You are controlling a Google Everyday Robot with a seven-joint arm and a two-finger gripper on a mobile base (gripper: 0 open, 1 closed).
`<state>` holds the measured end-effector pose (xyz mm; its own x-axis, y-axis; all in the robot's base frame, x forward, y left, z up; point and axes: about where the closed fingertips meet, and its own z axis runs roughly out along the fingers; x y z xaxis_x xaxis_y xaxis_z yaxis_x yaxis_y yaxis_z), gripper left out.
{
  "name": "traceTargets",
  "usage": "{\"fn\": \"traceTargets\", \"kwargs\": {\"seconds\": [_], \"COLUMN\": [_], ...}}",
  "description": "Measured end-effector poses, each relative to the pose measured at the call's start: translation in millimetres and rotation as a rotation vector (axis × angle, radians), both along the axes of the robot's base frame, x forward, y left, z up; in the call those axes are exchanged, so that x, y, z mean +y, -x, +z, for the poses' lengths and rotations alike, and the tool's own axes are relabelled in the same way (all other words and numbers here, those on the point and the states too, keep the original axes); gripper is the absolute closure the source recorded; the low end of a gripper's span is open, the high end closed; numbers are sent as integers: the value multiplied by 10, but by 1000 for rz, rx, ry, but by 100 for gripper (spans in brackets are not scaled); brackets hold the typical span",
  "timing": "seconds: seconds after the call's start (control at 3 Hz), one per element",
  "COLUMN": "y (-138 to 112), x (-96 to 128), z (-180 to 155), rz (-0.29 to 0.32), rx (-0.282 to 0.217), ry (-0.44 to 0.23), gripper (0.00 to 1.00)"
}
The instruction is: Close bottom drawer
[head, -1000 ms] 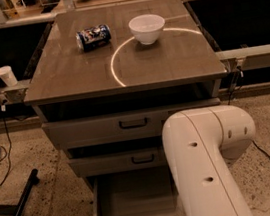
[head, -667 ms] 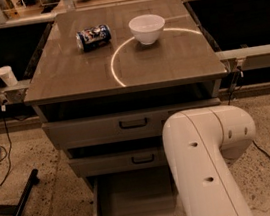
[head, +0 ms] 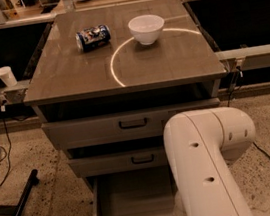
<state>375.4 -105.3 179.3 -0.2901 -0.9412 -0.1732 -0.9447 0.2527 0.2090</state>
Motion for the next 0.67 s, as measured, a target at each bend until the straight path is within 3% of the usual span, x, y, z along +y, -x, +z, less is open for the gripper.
{"fn": "traceTargets", "kwargs": {"seconds": [0.67], "y": [14], "x": [-17], "z": [18], "rz": [13], "rx": [6], "ry": [-3], "gripper": [100]}}
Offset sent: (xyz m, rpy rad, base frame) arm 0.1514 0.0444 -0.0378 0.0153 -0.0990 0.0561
